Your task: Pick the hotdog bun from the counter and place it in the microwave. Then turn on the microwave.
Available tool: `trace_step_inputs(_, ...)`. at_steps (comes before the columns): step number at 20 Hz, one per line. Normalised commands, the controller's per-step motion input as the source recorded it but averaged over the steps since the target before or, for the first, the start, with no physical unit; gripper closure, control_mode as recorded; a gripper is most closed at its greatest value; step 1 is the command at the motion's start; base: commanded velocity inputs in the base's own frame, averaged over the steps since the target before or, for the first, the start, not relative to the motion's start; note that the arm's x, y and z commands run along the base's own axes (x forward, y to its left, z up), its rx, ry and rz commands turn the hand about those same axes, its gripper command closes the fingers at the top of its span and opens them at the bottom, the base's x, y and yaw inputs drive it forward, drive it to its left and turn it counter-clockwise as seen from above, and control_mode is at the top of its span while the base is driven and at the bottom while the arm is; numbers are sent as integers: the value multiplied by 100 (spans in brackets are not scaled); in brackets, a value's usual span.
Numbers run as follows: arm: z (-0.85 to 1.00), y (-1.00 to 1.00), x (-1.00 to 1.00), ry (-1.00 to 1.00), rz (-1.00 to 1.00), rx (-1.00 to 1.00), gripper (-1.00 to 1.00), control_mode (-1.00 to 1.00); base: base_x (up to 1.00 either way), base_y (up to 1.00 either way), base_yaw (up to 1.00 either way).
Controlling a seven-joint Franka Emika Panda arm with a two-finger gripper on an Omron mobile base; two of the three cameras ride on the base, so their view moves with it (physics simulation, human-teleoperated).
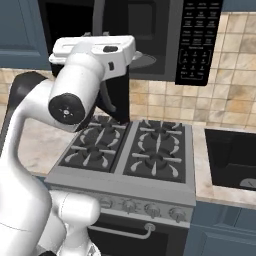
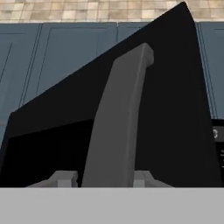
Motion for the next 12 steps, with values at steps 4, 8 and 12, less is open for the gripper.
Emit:
trace_step_inputs(4,0,30,-71,3,10,0,100,-100,0,0,0)
trace_step_inputs(8,0,34,-66,6,10,0,100,-100,0,0,0)
trace_step_inputs(12,0,39,-55,5,9,0,100,-100,0,0,0)
